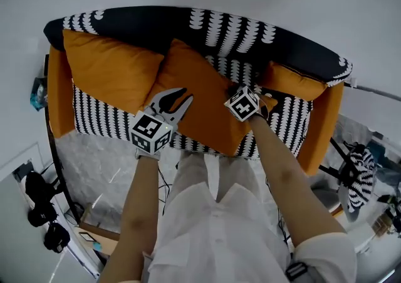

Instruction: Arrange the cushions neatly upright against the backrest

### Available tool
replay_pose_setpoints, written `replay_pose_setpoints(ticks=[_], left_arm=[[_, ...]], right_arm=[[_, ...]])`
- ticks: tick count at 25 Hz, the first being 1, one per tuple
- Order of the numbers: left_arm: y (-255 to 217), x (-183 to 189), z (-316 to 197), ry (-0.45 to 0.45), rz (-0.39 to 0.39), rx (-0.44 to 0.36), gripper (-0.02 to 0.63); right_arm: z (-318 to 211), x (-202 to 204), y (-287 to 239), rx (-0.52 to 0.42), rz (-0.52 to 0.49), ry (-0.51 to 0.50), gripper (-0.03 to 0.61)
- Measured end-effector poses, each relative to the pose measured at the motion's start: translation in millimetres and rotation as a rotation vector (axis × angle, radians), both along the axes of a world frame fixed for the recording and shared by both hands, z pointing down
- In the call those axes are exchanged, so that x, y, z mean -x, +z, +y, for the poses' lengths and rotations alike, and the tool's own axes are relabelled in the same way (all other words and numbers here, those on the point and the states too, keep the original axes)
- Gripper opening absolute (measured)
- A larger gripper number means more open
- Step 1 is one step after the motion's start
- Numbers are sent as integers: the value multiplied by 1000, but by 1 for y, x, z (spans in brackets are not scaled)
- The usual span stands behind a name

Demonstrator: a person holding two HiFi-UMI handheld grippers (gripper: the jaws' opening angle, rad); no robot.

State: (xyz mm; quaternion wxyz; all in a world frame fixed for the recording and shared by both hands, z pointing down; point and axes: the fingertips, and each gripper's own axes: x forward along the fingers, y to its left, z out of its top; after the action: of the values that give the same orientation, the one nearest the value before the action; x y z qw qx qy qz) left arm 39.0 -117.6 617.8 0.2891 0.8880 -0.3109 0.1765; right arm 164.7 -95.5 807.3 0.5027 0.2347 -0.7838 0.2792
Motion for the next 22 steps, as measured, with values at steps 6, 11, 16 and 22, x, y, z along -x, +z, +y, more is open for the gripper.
replay_pose_setpoints(ticks=[6,11,16,22], left_arm=[[-35,-5,5,18,0,-36,106],[-57,-6,8,23,0,-59,106],[-69,-5,8,25,1,-78,104],[-82,1,6,22,1,-97,104]], right_arm=[[24,14,-48,-104,-7,-59,12],[11,24,-82,-175,-9,-68,12],[-15,26,-100,-241,-4,-81,12],[-46,20,-109,-309,47,-58,12]])
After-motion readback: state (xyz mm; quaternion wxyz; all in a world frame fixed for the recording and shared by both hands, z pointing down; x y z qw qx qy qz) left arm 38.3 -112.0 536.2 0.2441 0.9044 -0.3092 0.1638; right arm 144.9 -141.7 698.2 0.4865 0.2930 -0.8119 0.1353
